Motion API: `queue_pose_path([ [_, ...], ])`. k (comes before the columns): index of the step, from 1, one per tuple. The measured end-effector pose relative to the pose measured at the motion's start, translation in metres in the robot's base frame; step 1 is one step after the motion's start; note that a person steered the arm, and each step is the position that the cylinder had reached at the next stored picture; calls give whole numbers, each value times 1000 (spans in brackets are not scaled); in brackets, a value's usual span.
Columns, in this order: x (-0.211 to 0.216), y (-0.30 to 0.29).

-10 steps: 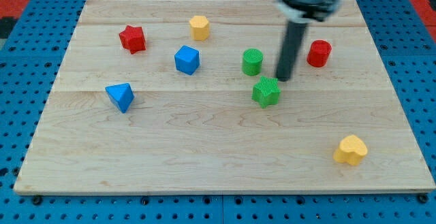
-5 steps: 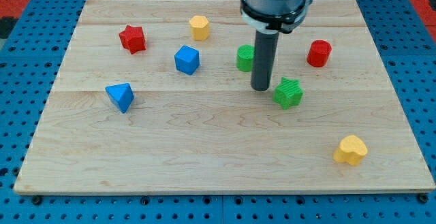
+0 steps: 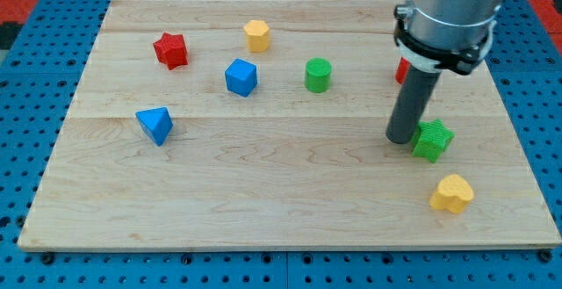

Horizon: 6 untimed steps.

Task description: Place the green star vertical to the yellow heart

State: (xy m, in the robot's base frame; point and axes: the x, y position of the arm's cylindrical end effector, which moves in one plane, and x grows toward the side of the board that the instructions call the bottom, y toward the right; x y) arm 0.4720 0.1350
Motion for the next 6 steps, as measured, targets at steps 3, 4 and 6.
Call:
queue_pose_path([
  [3, -76, -75],
  [4, -93, -69],
  [6, -131, -32],
])
